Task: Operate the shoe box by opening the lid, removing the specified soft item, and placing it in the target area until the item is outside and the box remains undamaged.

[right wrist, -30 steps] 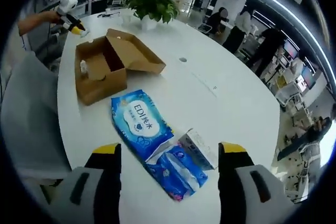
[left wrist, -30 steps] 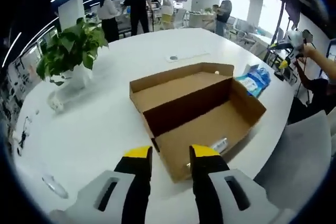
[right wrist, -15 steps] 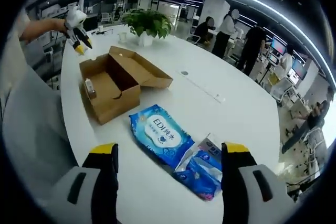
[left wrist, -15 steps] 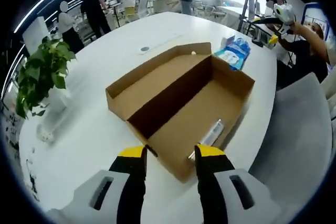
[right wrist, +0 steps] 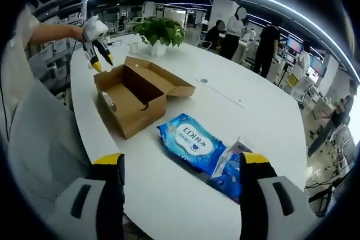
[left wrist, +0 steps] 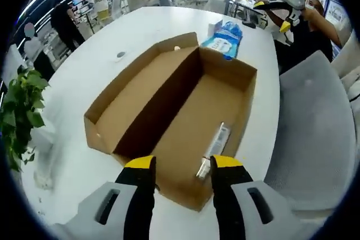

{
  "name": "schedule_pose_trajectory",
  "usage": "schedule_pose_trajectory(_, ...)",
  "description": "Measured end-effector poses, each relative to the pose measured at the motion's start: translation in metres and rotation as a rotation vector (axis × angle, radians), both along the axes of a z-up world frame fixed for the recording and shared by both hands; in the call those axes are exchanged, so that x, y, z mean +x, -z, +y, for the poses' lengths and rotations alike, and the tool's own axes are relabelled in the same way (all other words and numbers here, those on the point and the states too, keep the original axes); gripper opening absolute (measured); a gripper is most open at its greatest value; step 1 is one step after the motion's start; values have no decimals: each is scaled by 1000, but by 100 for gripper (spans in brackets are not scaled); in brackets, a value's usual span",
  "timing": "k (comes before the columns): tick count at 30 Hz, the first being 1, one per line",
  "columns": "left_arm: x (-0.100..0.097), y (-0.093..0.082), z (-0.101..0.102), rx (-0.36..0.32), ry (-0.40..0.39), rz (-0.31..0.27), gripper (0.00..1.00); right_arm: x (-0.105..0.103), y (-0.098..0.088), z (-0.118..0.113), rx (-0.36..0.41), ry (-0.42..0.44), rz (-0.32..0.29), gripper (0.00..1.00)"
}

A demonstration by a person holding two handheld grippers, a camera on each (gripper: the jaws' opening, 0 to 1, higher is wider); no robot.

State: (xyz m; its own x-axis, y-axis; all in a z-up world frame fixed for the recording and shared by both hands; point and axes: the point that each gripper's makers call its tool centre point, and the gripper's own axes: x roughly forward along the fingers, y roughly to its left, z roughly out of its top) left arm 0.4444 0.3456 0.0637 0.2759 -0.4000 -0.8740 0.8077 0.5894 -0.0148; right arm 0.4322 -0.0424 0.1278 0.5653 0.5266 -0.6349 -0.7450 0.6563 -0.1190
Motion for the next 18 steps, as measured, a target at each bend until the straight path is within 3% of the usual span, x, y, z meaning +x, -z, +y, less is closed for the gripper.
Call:
schedule_pose_trajectory(8,-3,20,-19,26,154,79,40,-25,9,10,21,-6,15,82)
schedule_pose_trajectory(18,-11,50,-26,112,327,165,41,-40,22,25,55,-24,34,85)
